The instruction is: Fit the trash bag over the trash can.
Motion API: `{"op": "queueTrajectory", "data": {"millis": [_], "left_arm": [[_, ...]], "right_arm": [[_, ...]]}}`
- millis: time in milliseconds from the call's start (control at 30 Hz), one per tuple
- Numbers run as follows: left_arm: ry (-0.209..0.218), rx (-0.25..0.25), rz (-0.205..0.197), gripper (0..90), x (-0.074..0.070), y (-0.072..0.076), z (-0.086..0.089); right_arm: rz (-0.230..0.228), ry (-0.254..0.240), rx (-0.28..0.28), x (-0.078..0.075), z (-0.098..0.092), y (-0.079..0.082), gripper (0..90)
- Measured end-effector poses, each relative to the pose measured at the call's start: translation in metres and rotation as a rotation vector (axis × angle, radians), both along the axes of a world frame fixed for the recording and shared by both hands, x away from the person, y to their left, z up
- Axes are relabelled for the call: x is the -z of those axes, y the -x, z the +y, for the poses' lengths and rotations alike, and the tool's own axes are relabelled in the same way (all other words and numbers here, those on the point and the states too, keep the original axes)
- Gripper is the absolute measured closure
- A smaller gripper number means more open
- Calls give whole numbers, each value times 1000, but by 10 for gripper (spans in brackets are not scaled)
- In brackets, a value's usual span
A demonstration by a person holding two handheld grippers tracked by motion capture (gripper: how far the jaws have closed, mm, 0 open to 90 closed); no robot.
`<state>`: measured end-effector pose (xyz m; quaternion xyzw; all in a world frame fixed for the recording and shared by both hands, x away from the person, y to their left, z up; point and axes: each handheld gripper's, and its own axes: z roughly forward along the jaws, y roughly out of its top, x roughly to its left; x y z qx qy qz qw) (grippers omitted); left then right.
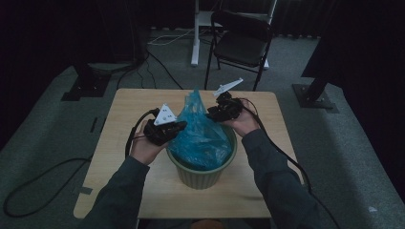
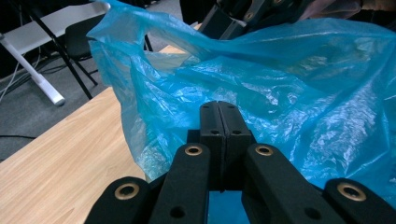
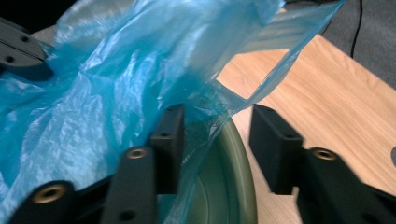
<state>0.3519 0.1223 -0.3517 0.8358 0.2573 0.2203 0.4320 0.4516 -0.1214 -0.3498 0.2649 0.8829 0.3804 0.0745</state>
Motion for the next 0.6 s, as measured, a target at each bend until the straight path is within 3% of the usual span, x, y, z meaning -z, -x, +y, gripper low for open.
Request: {"op": "queueTrajectory", "data": {"millis": [100, 300, 433, 567, 600], "left_arm": [[-4, -4, -4, 896, 0, 1, 2], [1, -16, -6, 897, 0, 2, 8], [-1, -22, -6, 896, 1, 3, 11], [0, -30, -2, 897, 2, 2, 14], [0, -29, -2, 897, 2, 2, 14]], "right_arm": [[-18, 4, 19, 0, -1, 0, 774], [-44, -33, 25, -6, -7, 3, 890], [-39, -19, 24, -7, -11, 4, 900], [-36, -42, 16, -7, -15, 5, 900], [-34, -52, 16, -7, -15, 4, 842]]}}
